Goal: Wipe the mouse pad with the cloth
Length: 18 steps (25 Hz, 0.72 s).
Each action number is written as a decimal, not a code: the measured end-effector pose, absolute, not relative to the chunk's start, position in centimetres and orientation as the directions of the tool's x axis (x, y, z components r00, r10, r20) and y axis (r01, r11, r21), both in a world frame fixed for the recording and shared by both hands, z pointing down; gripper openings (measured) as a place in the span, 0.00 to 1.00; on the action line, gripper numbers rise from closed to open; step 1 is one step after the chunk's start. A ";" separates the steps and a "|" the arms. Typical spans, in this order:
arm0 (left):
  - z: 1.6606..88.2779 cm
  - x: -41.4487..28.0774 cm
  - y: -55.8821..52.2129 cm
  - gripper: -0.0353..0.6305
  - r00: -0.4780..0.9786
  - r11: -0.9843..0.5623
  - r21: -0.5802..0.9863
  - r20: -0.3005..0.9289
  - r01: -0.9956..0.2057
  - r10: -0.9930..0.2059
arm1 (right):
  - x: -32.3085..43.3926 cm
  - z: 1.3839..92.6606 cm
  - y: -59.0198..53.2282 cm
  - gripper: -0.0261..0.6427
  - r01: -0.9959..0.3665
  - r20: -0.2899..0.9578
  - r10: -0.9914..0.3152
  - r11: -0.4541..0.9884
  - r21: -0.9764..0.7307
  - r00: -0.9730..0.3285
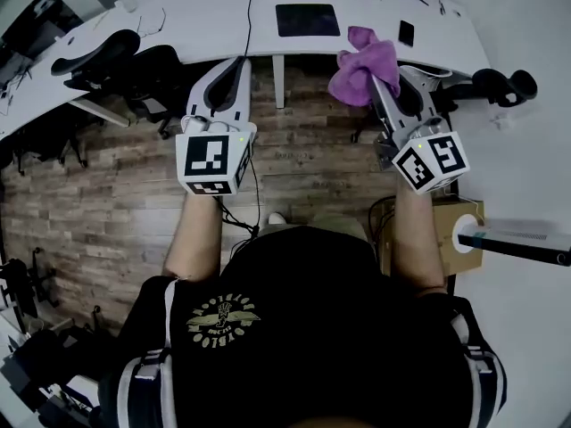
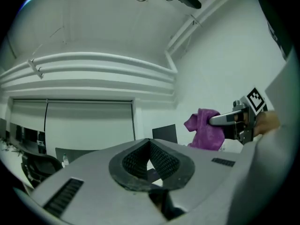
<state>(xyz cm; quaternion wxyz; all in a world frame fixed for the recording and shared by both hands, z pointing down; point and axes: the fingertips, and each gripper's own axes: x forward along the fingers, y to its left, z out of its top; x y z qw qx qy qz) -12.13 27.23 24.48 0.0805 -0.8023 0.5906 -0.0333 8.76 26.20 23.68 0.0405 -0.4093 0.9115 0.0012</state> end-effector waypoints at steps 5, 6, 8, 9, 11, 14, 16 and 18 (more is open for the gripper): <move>26.5 -16.3 26.5 0.06 0.254 -0.248 -0.143 -0.026 -0.958 -0.967 | 9.3 25.0 25.6 0.17 -0.800 -0.045 -0.801 0.598 -0.041 -0.596; 26.6 -16.9 26.2 0.06 0.249 -0.243 -0.145 -0.030 -0.959 -0.968 | 9.1 25.1 25.4 0.17 -0.802 -0.039 -0.803 0.596 -0.035 -0.595; 27.0 -17.8 25.7 0.06 0.236 -0.229 -0.144 -0.032 -0.963 -0.971 | 8.6 25.7 24.8 0.17 -0.800 -0.032 -0.801 0.599 -0.027 -0.598; 27.2 -18.1 25.4 0.06 0.230 -0.224 -0.140 -0.028 -0.965 -0.973 | 8.3 26.1 24.4 0.17 -0.798 -0.028 -0.799 0.602 -0.029 -0.601; 27.7 -18.6 24.6 0.06 0.228 -0.223 -0.135 -0.018 -0.965 -0.974 | 7.7 26.9 23.5 0.17 -0.792 -0.017 -0.793 0.609 -0.038 -0.609; 28.3 -18.8 22.8 0.06 0.231 -0.228 -0.153 -0.004 -0.962 -0.973 | 7.0 27.5 21.7 0.17 -0.783 -0.007 -0.784 0.621 -0.044 -0.621; 28.3 -18.9 21.7 0.06 0.226 -0.223 -0.160 -0.004 -0.962 -0.974 | 7.0 27.6 20.4 0.17 -0.777 -0.009 -0.778 0.628 -0.042 -0.628; 28.0 -18.8 20.6 0.06 0.224 -0.220 -0.159 -0.008 -0.962 -0.975 | 7.4 27.6 19.0 0.17 -0.776 -0.008 -0.777 0.629 -0.044 -0.630</move>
